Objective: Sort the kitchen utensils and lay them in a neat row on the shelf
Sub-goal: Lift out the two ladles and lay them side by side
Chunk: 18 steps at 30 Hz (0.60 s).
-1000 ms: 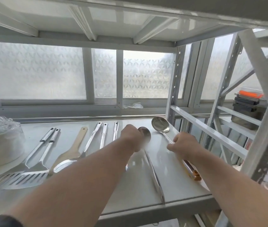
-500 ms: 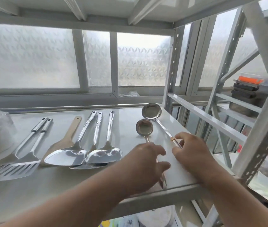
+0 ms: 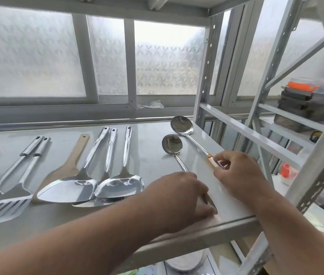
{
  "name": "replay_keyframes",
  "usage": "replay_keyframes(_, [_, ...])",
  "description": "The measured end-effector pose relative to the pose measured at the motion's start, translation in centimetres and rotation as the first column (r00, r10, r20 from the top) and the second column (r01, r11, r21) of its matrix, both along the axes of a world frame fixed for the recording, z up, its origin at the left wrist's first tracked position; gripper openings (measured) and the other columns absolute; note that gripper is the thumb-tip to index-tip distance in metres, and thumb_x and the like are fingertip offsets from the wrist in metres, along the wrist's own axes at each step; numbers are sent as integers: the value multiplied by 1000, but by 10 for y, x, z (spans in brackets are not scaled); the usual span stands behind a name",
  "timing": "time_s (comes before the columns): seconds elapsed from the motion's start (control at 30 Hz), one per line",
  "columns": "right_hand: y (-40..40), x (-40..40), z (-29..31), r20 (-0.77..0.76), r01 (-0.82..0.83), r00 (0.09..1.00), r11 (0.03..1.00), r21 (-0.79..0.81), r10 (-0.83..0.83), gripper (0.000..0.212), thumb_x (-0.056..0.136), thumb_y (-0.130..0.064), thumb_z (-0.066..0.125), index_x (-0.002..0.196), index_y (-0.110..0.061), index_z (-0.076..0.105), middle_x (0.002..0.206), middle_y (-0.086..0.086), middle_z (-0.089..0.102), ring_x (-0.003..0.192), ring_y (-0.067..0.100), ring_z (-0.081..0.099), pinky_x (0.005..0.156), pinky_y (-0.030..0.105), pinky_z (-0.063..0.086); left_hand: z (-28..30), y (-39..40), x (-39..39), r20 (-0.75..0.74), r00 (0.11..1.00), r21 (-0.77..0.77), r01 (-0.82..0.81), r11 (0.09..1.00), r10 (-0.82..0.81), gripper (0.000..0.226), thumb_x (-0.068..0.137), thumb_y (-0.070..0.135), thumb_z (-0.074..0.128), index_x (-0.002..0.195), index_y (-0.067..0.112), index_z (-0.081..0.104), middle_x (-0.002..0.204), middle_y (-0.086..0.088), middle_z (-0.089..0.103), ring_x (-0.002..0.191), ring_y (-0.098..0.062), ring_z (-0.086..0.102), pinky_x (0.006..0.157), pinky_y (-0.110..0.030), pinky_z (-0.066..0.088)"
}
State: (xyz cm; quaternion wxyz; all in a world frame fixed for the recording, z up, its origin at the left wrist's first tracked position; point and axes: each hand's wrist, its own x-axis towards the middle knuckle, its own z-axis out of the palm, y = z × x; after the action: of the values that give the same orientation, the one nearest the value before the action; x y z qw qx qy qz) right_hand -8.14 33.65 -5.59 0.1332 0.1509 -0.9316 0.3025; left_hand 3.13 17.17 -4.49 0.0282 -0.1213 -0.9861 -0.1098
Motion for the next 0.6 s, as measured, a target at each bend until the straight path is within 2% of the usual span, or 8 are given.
replay_keyframes(0.07, [-2,-6,0,-7,9,1000,1000,-8,-9,27,82,-20,72,109,-23,78,85,-3,74,85,20,68,87,31,55,-4,-4,-19,-10,999,23,-33,999,33,39,95,57,63,112,25,76,113,2,67,109,-21,64,92,-37,55])
replay_keyframes(0.17, [-3,-10,-4,2,26,1000,997,-77,-26,26,83,-17,71,107,-23,78,85,-3,73,83,19,67,83,29,53,-12,-12,-35,-16,998,92,-61,994,62,37,93,58,61,102,24,71,102,5,61,100,-19,62,91,-39,54])
replay_keyframes(0.3, [-3,-9,-9,-26,27,999,995,-91,-29,26,81,-18,71,106,-24,78,88,-3,70,82,17,66,84,30,54,-27,-15,-38,-44,997,154,-63,986,70,39,96,60,56,112,27,69,112,7,59,109,-18,63,94,-38,53])
replay_keyframes(0.43, [-4,-8,-9,-12,32,999,994,-109,-34,27,79,-20,73,105,-24,77,92,-4,69,86,17,65,86,33,54,-34,-14,-38,-90,993,183,-63,981,80,41,97,56,59,124,27,69,133,3,62,126,-17,60,104,-40,52])
replay_keyframes(0.53, [-5,-9,-11,-21,38,999,995,-88,-40,29,81,-21,71,109,-24,76,94,-2,69,90,21,65,90,39,56,-33,-12,-35,-142,989,195,-22,980,50,31,100,49,60,118,28,73,127,6,66,122,-15,63,101,-37,53])
replay_keyframes(0.6, [-5,-10,-12,-34,47,998,996,-70,-50,31,84,-20,69,114,-24,75,98,0,68,94,23,64,94,41,55,-33,-11,-35,-147,988,175,-20,984,47,30,102,47,58,118,27,73,131,5,67,127,-14,61,105,-35,50])
